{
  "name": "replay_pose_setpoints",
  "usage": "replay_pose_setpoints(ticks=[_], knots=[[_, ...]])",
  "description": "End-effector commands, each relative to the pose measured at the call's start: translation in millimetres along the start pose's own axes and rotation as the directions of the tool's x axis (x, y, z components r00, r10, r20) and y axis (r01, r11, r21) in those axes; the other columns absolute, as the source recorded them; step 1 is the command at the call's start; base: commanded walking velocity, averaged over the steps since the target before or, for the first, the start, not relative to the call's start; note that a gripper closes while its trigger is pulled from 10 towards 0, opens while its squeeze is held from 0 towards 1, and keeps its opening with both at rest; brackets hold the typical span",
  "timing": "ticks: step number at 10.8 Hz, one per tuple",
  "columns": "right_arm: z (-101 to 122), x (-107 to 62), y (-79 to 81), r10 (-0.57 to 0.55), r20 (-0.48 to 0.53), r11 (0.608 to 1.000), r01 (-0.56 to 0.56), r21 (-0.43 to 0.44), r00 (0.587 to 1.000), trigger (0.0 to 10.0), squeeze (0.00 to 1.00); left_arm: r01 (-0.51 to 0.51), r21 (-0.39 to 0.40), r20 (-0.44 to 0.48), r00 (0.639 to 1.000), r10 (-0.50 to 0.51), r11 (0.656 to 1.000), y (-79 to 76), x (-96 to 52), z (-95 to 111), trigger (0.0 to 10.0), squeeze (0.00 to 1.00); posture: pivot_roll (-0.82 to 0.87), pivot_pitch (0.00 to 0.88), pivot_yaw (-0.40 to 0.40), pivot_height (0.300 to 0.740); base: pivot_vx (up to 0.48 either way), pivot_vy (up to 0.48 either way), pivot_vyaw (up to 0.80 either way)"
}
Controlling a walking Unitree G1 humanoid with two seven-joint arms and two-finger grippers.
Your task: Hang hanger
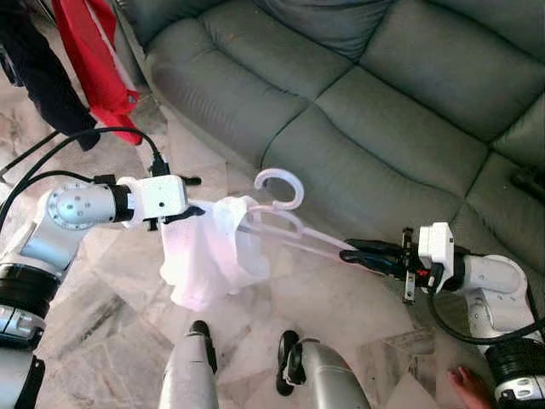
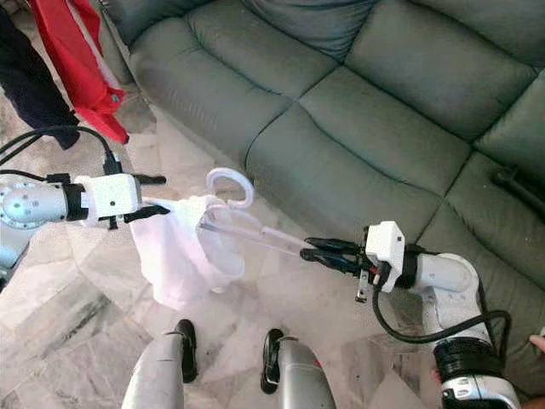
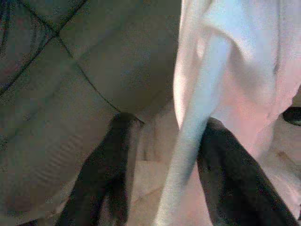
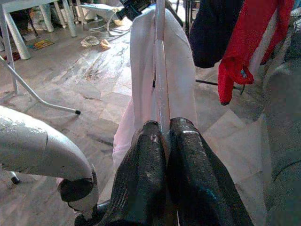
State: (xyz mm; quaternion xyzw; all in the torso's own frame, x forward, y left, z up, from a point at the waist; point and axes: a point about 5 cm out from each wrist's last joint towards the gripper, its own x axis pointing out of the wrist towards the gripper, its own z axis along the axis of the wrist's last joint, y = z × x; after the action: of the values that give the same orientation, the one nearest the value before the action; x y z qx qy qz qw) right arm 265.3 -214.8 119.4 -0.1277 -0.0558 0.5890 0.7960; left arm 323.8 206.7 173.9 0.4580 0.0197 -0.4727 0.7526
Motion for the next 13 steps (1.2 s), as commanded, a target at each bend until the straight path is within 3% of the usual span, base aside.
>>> replay_pose_setpoints(ticks=[1,5,9,11,13], knots=[[2,1.5,0.8,0.021,0.024,0.999,-0.021,-0.025,0.999,10.0,0.0,0.059,-0.018,0.002,0.998,-0.059,0.998,-8.3,2.6,-1,0.0,0.0,0.04,0.261,-0.047,0.74,0.0,0.0,0.0],[2,2.5,0.6,0.027,0.026,0.999,-0.026,-0.028,0.999,10.0,0.0,0.158,-0.051,-0.013,0.987,-0.159,0.986,-26.6,8.4,-7,0.0,0.0,0.03,0.263,-0.048,0.74,0.0,0.0,0.0],[1,2.6,1.4,0.028,0.022,0.999,-0.028,-0.029,0.999,10.0,0.0,0.163,-0.061,-0.004,0.986,-0.164,0.985,-25.3,10.1,-6,0.0,0.0,0.03,0.263,-0.05,0.74,0.0,0.0,0.0],[0,4.0,0.8,0.028,0.019,0.999,-0.028,-0.025,0.999,10.0,0.0,0.14,-0.073,0.003,0.99,-0.141,0.987,-25.8,10.0,-7,0.0,0.0,0.04,0.263,-0.051,0.74,0.0,0.0,0.0],[-1,4.5,-4.6,-0.014,0.003,1.0,0.014,0.021,1.0,10.0,0.0,0.033,-0.152,0.029,0.999,-0.029,0.988,-24.7,11.2,-14,0.0,0.0,0.04,0.263,-0.059,0.74,0.0,0.0,0.0]])
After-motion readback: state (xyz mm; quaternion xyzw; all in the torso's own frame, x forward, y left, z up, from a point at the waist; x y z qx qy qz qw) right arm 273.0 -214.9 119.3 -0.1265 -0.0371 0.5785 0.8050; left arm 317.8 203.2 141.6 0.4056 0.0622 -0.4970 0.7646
